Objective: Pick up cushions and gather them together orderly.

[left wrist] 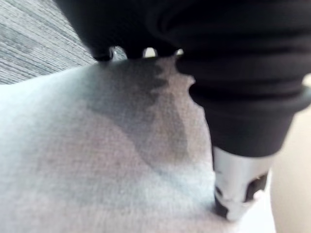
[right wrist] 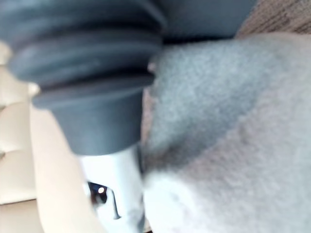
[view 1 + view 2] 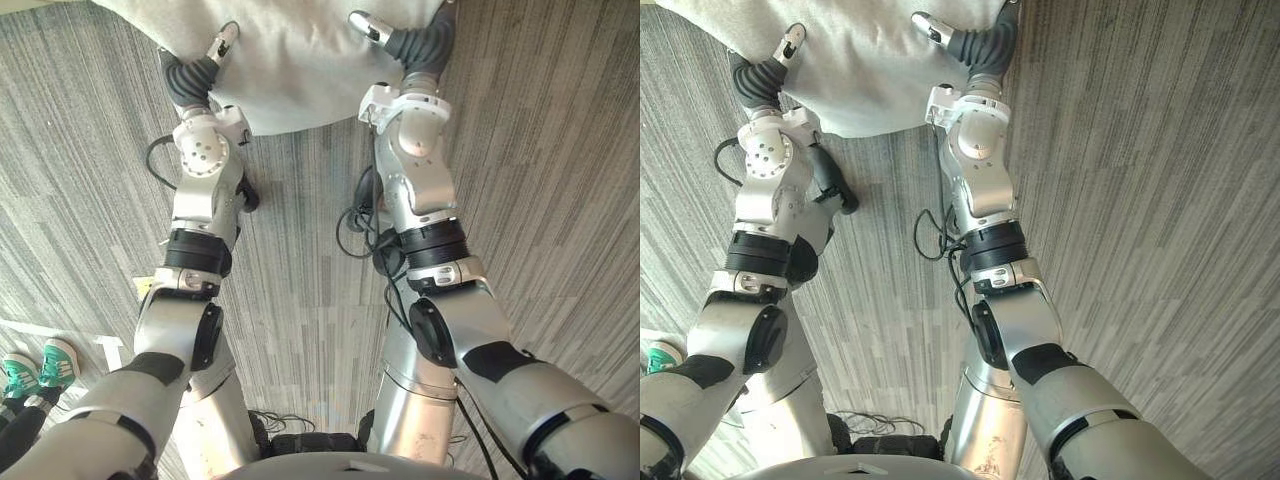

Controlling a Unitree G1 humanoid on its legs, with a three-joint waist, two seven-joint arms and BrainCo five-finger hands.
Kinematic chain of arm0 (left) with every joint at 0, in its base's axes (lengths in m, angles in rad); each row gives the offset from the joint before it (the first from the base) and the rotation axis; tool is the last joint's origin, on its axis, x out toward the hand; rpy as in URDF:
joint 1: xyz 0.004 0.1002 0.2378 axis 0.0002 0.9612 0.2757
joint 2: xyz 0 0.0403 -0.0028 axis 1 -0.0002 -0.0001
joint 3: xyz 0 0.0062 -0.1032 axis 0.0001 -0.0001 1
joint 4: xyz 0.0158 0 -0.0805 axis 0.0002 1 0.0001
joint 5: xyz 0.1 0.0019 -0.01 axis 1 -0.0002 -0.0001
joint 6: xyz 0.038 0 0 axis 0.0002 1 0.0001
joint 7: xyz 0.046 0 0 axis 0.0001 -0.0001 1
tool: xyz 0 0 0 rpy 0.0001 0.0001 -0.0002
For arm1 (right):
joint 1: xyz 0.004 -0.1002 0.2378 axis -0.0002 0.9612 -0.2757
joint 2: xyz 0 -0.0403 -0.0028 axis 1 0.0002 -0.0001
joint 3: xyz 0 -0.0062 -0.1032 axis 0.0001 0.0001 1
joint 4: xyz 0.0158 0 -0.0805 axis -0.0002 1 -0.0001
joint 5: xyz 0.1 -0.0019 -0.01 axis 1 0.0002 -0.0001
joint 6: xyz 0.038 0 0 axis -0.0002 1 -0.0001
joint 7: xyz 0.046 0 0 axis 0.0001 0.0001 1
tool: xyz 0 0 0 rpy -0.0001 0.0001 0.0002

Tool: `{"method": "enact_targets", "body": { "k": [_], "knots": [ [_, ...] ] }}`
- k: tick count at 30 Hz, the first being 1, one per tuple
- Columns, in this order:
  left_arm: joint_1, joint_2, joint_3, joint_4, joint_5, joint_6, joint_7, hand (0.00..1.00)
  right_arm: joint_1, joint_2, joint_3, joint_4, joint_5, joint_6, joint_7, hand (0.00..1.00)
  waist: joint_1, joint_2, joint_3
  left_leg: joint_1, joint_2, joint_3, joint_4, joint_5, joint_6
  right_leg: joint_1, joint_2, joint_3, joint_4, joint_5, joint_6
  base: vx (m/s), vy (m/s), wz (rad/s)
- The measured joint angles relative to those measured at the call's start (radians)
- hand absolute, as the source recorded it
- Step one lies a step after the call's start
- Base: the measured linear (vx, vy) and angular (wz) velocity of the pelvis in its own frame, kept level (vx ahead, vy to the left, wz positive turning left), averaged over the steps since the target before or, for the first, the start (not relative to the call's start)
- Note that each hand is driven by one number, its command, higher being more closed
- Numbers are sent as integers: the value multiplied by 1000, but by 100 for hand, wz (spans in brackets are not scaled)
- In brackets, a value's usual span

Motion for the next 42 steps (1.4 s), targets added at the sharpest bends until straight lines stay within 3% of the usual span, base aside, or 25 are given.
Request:
{"method": "enact_targets", "body": {
  "k": [12,17,23,28,29,30,32,37,42],
  "knots": [
    [22,42,-12,-72,-13,5,30,100,66,1,-12,-130,105,-39,-10,100,-6,-1,-3,65,1,-19,-115,75,-29,67,23,-48,-81,28,-42,-52,-33,-1],
    [90,39,-36,-194,-11,5,27,100,143,23,-11,-183,150,-73,34,100,-10,-2,-5,140,2,-20,-170,92,-50,143,41,-64,-133,41,-51,-36,-49,-5],
    [224,-17,-58,-316,-11,-3,14,100,288,32,-10,-249,174,-79,75,100,-17,-3,-11,252,3,-22,-213,99,-50,267,57,-78,-192,44,-51,-3,-44,-5],
    [414,-76,-95,-429,-9,-12,6,100,469,53,8,-333,171,-91,120,100,-16,-3,-17,422,3,-19,-241,75,-71,449,67,-90,-245,38,-43,20,-42,-3],
    [446,-84,-106,-440,-7,-12,5,100,500,55,12,-333,170,-91,122,100,-16,-3,-28,445,2,-19,-242,69,-75,473,68,-89,-250,35,-40,18,-33,-5],
    [549,-108,-132,-452,-7,-23,-5,100,608,60,35,-332,158,-94,128,100,-13,-4,-146,428,0,-17,-241,53,-75,458,68,-87,-260,26,-32,52,-18,-5],
    [614,-120,-153,-466,-7,-24,-16,100,681,61,40,-339,133,-94,150,100,-11,-5,-166,493,-1,-15,-243,41,-85,532,70,-87,-280,18,-20,81,7,-3],
    [801,-133,-195,-482,-1,-24,-78,100,947,67,84,-379,134,-91,199,100,4,-5,-167,801,-14,5,-284,-3,-88,864,74,-92,-390,17,0,94,38,-1],
    [1028,-134,-194,-557,-2,-25,-151,100,1149,73,139,-424,143,-89,274,100,19,-22,-249,1073,-32,52,-381,-43,-101,1148,93,-90,-571,40,36,131,65,-10]
  ]
}}
